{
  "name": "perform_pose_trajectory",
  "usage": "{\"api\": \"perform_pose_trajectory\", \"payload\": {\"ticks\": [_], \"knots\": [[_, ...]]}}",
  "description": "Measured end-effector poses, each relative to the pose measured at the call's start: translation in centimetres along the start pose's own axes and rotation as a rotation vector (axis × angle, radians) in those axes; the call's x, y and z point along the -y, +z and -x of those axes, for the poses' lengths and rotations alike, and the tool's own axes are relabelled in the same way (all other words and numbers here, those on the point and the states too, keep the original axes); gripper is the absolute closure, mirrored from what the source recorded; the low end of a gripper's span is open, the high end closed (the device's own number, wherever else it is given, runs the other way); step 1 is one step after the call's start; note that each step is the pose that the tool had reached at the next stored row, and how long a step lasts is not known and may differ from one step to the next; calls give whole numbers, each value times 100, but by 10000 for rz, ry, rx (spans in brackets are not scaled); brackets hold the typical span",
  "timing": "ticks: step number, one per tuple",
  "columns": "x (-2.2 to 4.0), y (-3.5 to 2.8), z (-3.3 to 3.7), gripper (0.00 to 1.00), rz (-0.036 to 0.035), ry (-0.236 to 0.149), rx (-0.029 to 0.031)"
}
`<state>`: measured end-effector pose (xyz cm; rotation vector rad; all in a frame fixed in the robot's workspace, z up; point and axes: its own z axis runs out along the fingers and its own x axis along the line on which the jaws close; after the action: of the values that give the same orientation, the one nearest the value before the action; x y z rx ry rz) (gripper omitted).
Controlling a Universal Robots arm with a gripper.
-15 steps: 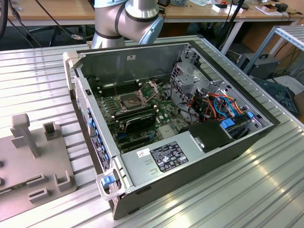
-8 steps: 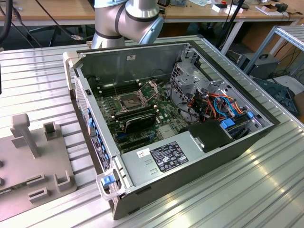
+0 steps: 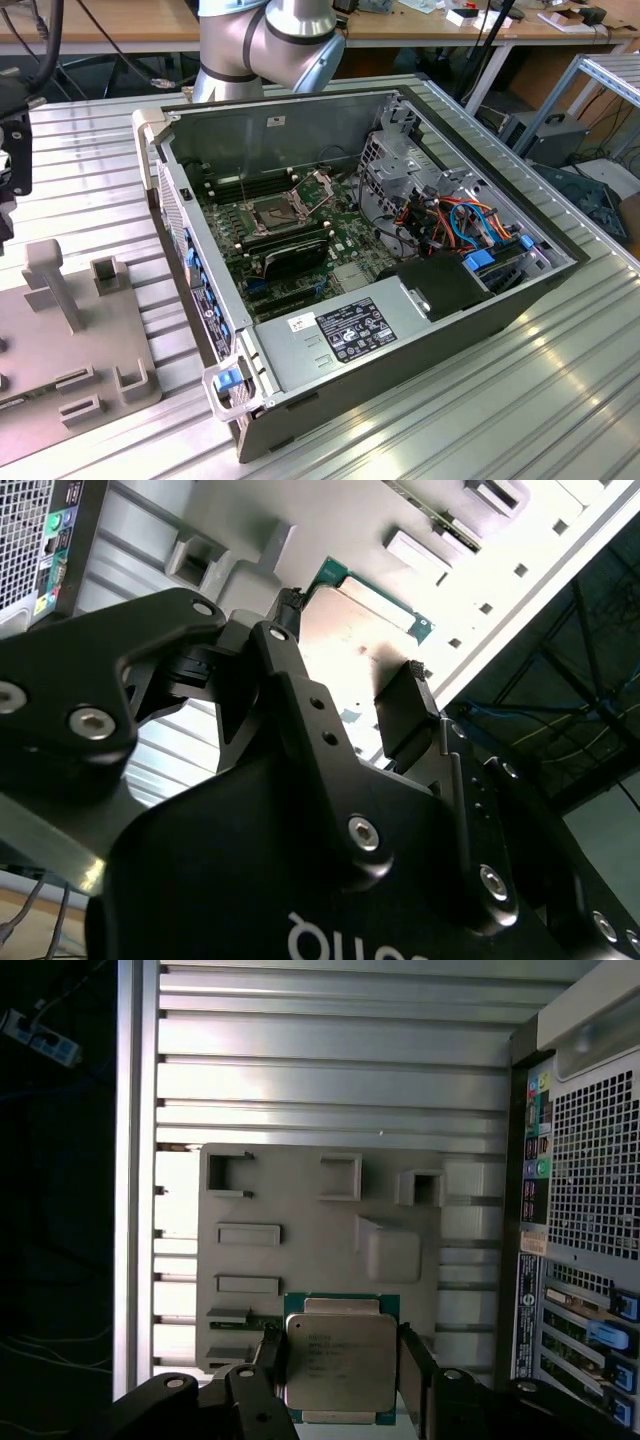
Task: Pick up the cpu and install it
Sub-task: 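Pick up the cpu and move it towards the insertion slot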
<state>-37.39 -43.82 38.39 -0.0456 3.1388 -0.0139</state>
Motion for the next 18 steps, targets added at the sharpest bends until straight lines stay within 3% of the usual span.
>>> {"api": "perform_pose_trajectory", "payload": {"ticks": [5,18], "knots": [[2,0,74,45,0,-1,0],[3,0,81,45,0,0,0]]}}
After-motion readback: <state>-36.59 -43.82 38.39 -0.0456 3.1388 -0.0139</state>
